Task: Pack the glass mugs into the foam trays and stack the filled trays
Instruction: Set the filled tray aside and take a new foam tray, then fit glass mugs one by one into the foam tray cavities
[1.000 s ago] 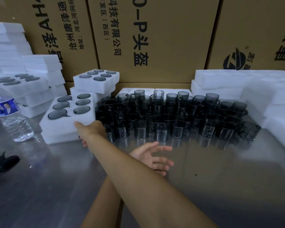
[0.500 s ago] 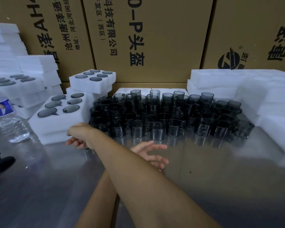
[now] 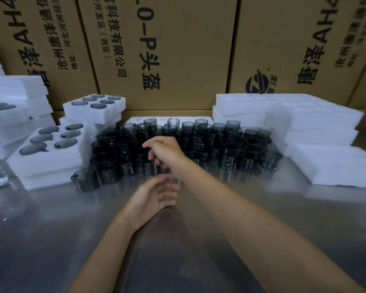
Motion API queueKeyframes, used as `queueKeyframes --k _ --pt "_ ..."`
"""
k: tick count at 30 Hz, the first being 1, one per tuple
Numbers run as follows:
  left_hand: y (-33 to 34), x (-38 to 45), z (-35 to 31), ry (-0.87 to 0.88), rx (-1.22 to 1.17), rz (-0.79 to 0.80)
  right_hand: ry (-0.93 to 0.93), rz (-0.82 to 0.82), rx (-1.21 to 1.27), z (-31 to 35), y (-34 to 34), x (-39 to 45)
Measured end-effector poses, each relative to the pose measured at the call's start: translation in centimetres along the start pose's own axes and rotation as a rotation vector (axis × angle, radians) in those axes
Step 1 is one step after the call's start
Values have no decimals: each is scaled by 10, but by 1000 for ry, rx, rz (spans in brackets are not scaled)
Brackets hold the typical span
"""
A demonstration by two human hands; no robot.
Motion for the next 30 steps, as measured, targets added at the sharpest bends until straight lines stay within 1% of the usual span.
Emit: queueKeyframes --k 3,5,7,9,11,12,14,15,16,18,22,25,27,30 --pt "5 -4 -2 42 36 -22 -63 -213 -52 -10 -92 -15" --pt "7 -5 -3 85 93 -56 -71 -376 -151 -23 -155 -28" --pt "11 -6 -5 150 225 -78 -48 -550 -306 -43 -217 -45" --pt "24 -8 -5 202 514 -68 6 -706 -472 -68 -273 -65" --pt "42 -8 4 219 876 11 89 -799 -656 -97 -319 -84" --pt "50 -7 12 218 1088 67 154 -812 -751 -113 -337 -93" --pt "58 -4 28 215 1501 166 283 -774 -907 -143 -366 -106" --pt "60 -3 33 212 1628 192 327 -735 -966 -155 -376 -111" --pt "60 -3 34 216 1678 198 354 -693 -1016 -162 -384 -113" --pt "58 -3 33 237 1658 188 364 -650 -1103 -163 -392 -114" --pt "55 -2 31 267 1656 170 306 -676 -1185 -139 -384 -111" --pt "54 0 31 286 1662 160 226 -663 -1185 -118 -353 -111" --pt "52 1 31 289 1668 164 155 -688 -1166 -100 -327 -119" --pt "51 1 33 290 1662 170 -2 -726 -1100 -74 -280 -142"
Point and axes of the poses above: each hand's wrist, its own x-axis towards the middle knuckle, its own y-axis out of the palm, z = x × y, the point moved 10 cm from there along x, towards the middle knuckle, and after that the axes turned 8 degrees about y, right-handed, at the moved point
